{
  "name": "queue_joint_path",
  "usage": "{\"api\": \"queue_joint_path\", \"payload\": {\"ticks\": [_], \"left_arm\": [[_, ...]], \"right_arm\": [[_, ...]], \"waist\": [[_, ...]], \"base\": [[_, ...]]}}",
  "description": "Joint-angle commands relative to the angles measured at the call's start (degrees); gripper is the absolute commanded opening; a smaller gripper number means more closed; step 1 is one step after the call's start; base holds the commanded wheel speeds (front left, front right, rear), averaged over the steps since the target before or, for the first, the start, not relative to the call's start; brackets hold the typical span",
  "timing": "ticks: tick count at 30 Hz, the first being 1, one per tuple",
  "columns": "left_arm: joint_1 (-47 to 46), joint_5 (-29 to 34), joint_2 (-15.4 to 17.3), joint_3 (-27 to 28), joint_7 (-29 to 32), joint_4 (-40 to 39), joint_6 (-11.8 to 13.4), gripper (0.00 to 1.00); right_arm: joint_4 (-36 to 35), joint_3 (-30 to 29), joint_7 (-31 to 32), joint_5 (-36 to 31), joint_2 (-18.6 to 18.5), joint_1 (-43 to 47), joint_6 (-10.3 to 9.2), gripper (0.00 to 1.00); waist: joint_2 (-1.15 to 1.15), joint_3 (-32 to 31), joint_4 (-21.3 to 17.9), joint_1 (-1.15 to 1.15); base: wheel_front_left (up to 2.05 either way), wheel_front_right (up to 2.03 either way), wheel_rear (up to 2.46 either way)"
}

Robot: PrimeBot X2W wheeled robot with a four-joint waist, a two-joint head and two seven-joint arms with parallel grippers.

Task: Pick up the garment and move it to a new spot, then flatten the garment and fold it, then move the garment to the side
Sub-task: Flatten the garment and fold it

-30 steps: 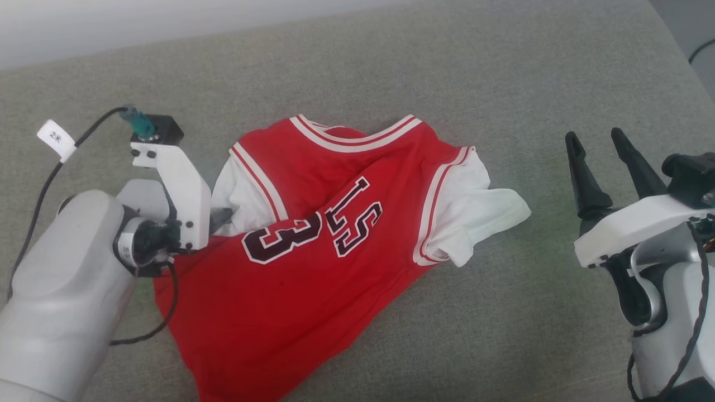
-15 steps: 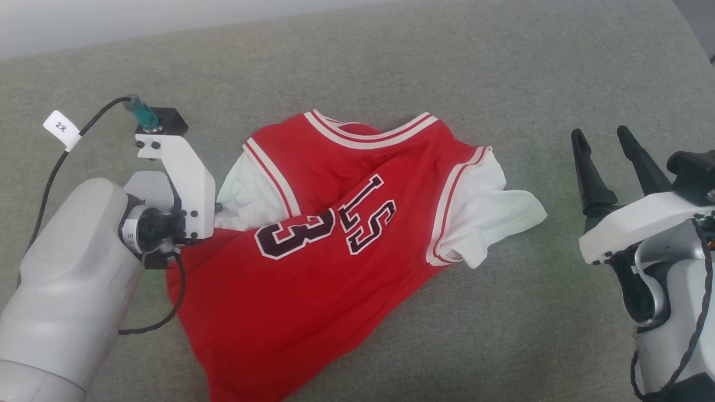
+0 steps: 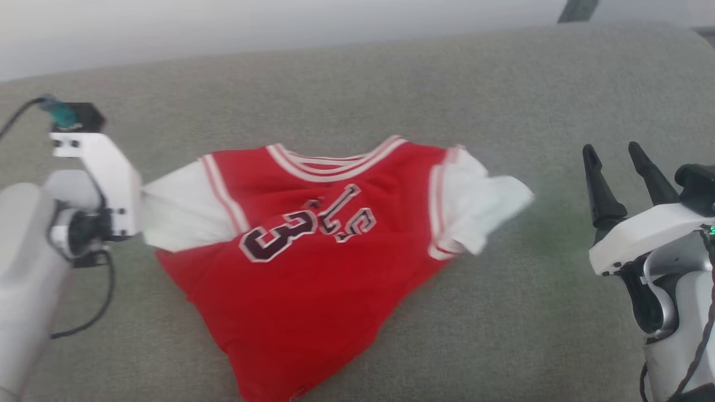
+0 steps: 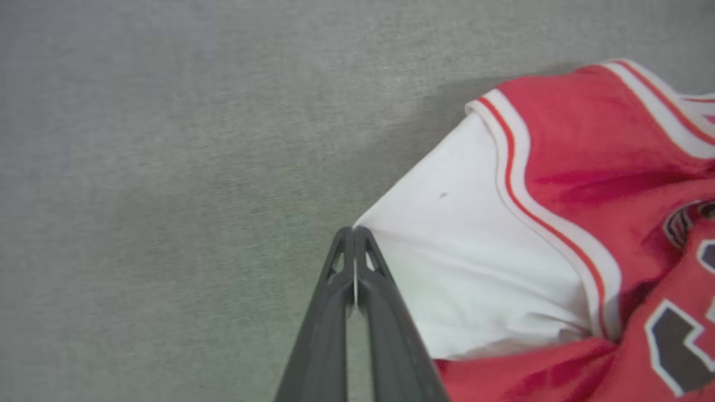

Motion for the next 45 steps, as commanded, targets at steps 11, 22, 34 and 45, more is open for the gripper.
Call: {"api": "queue_joint_path", "payload": {"ticks": [11, 22, 34, 45], "left_arm": [[4.4, 0.9, 5.5, 1.8, -5.4, 2.5, 1.2, 0.00], [5.8, -1.0, 2.4, 2.5, -9.3, 7.8, -0.2, 1.00], [3.3, -1.0, 2.0, 1.8, -8.4, 8.8, -1.6, 1.00], [4.9, 0.1, 2.4, 1.6, -14.3, 6.0, -2.8, 1.00]], "right_arm": [[-1.6, 0.1, 1.5, -0.1, -0.5, 2.3, 0.02, 1.00], [-2.8, 0.1, 2.8, 0.1, -0.9, 2.3, 0.02, 1.00], [-3.7, -0.4, 2.2, -0.1, -0.3, 3.4, 0.02, 1.00], [-4.9, -0.3, 1.2, 0.2, 0.8, 5.0, 0.02, 1.00]], "waist": [[0.00, -2.3, 1.8, 0.00], [0.00, -1.9, 1.2, 0.00], [0.00, -3.7, 2.4, 0.00], [0.00, -5.7, 2.8, 0.00]], "base": [[0.00, 0.00, 0.00], [0.00, 0.00, 0.00], [0.00, 0.00, 0.00], [0.00, 0.00, 0.00]]}}
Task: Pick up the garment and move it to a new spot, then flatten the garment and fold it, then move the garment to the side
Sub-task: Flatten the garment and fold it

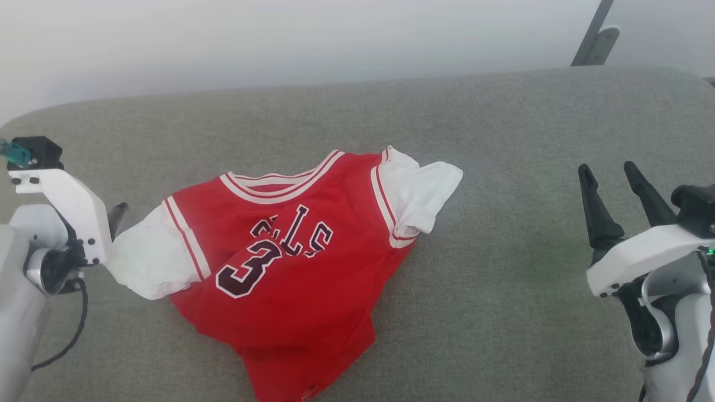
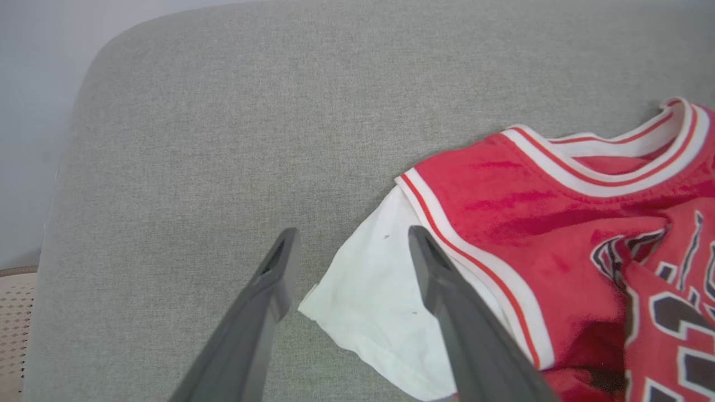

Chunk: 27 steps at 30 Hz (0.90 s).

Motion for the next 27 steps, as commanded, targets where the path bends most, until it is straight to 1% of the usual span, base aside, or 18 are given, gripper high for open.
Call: {"api": "queue_joint_path", "payload": {"ticks": [1, 4, 6, 13, 19, 27], "left_arm": [[1.1, 0.5, 0.0, 0.3, -1.3, -0.4, -0.3, 1.00], [1.9, 0.3, -0.1, 0.2, -2.6, -0.8, -0.8, 1.00], [2.7, -0.1, -0.2, 0.2, -2.3, -0.6, -0.9, 1.00], [4.0, -1.1, -0.2, -0.6, 0.8, 0.7, -0.9, 1.00], [2.2, -1.5, -0.6, -1.0, 3.9, 3.7, 0.2, 1.00], [-0.5, -1.9, -1.2, -0.7, 4.4, 7.7, 0.8, 1.00]], "right_arm": [[-0.3, -0.2, -0.3, 0.2, 0.1, 0.8, 0.02, 1.00], [-0.5, -0.5, -0.3, 0.0, 0.4, 1.4, 0.02, 1.00], [-0.8, -0.6, -0.2, 0.0, 0.6, 1.6, 0.02, 1.00], [-2.3, -0.8, 0.9, -0.2, 0.4, 2.2, 0.02, 1.00], [-3.8, -0.6, 2.2, -0.5, -0.2, 1.5, 0.02, 1.00], [-5.0, -0.1, 3.8, -0.5, -0.9, 0.6, 0.02, 1.00]], "waist": [[0.00, -0.4, 0.2, 0.00], [0.00, -0.9, 0.4, 0.00], [0.00, -1.2, 0.5, 0.00], [0.00, -0.6, 0.2, 0.00], [0.00, 1.4, -0.5, 0.00], [0.00, 4.4, -1.4, 0.00]], "base": [[0.00, 0.00, 0.00], [0.00, 0.00, 0.00], [0.00, 0.00, 0.00], [0.00, 0.00, 0.00], [0.00, 0.00, 0.00], [0.00, 0.00, 0.00]]}}
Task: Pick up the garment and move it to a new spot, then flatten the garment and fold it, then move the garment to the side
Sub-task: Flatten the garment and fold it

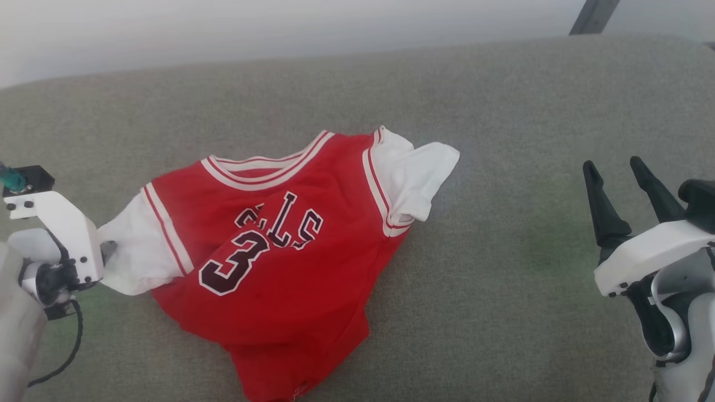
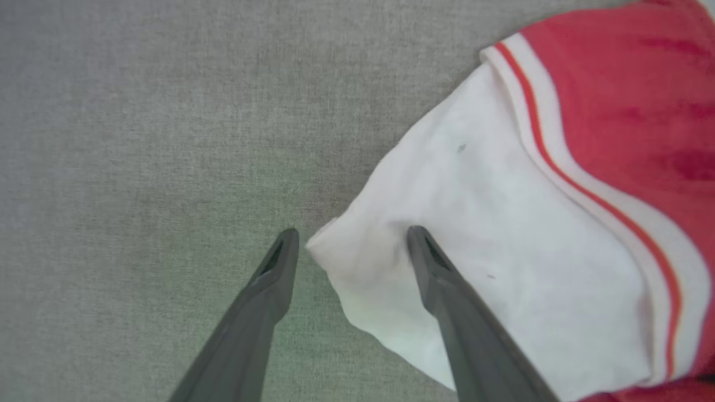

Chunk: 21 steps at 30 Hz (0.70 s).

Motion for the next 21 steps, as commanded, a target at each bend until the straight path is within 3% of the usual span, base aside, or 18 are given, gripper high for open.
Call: {"api": "queue_joint_path", "payload": {"ticks": [1, 7, 8, 9, 21], "left_arm": [[-0.9, -0.1, -0.1, 0.0, 0.2, 0.6, 0.2, 1.00], [-2.3, -1.1, -1.3, -0.2, 3.2, 4.8, 0.7, 1.00], [-2.3, -1.1, -1.8, -0.5, 4.0, 5.3, 0.1, 0.56], [-2.4, -1.8, -2.2, -0.3, 4.6, 5.8, -0.2, 0.00], [-7.7, -1.2, -5.6, -0.6, 2.2, 7.0, -1.3, 0.00]], "right_arm": [[-0.5, 0.0, 0.6, -0.4, -0.1, -0.6, 0.02, 1.00], [-1.3, 0.8, 2.7, -0.1, -0.7, -1.2, 0.02, 1.00], [-1.3, 1.1, 3.4, 0.3, -0.8, -1.2, 0.02, 1.00], [-1.3, 1.3, 4.1, 0.7, -0.8, -1.3, 0.02, 1.00], [4.5, 7.5, 17.2, 5.8, -3.8, -10.9, 0.02, 1.00]], "waist": [[0.00, 0.9, -0.3, 0.00], [0.00, 2.6, -0.1, 0.00], [0.00, 2.8, 0.1, 0.00], [0.00, 3.0, 0.2, 0.00], [0.00, 6.1, 3.9, 0.00]], "base": [[0.00, 0.00, 0.00], [0.00, 0.00, 0.00], [0.00, 0.00, 0.00], [0.00, 0.00, 0.00], [0.00, 0.00, 0.00]]}}
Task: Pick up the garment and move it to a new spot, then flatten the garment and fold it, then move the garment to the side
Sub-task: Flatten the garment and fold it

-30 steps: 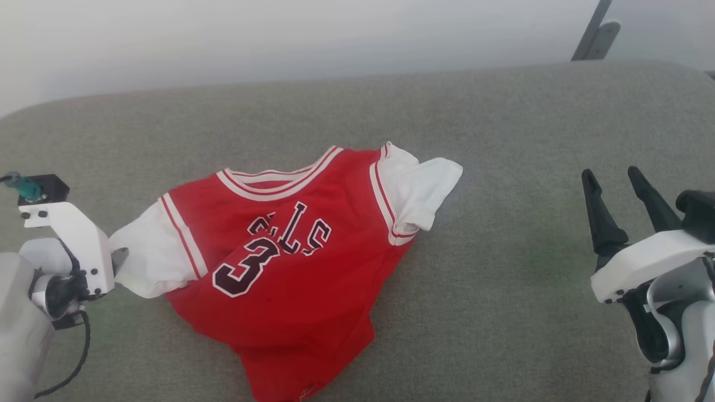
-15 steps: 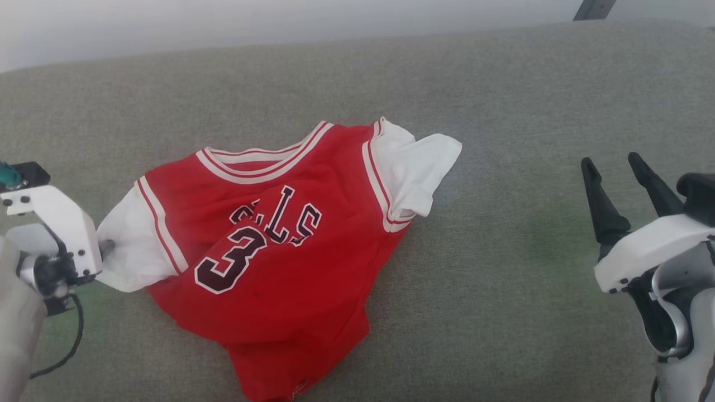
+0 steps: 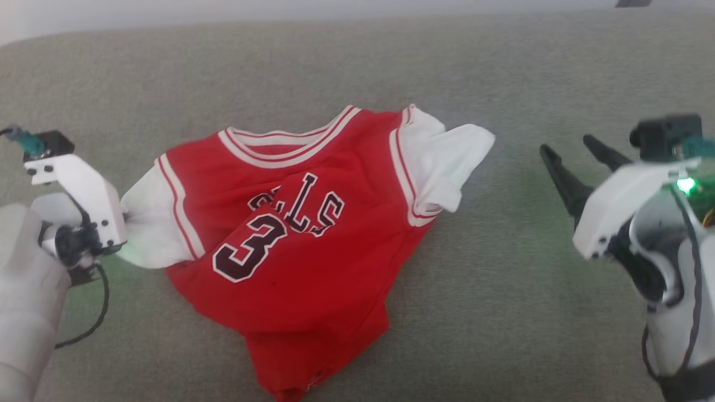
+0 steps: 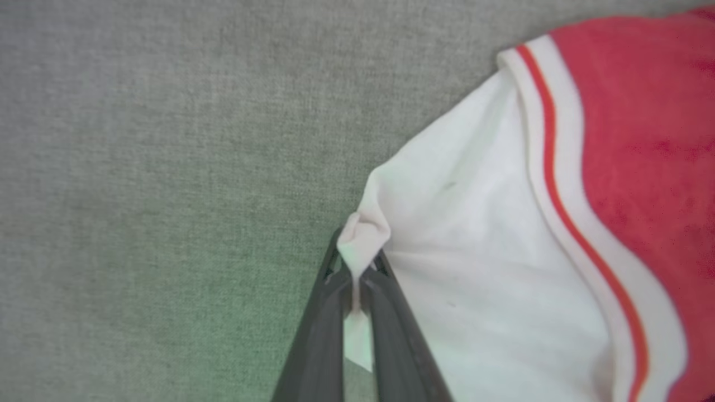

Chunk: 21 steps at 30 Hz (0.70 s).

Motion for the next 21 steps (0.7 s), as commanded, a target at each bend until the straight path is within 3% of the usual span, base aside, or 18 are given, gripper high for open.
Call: {"api": "queue_joint_path", "payload": {"ticks": [1, 13, 21], "left_arm": [[-0.5, 0.6, -1.0, -0.3, -0.3, 0.4, -0.1, 0.00], [-5.2, 1.1, -5.3, -1.3, -2.2, 0.0, -0.6, 0.00], [-6.8, 1.1, -6.9, -1.8, -3.6, 1.7, -1.7, 0.00]], "right_arm": [[1.3, 0.4, 1.1, 1.0, 0.1, -1.6, 0.02, 1.00], [16.0, 6.3, 9.2, 3.2, -3.0, -14.8, 0.02, 1.00], [28.0, 9.9, 19.5, 6.1, -1.8, -18.5, 0.02, 1.00]], "waist": [[0.00, 1.0, 1.1, 0.00], [0.00, 6.4, 7.2, 0.00], [0.00, 8.5, 9.2, 0.00]], "base": [[0.00, 0.00, 0.00], [0.00, 0.00, 0.00], [0.00, 0.00, 0.00]]}}
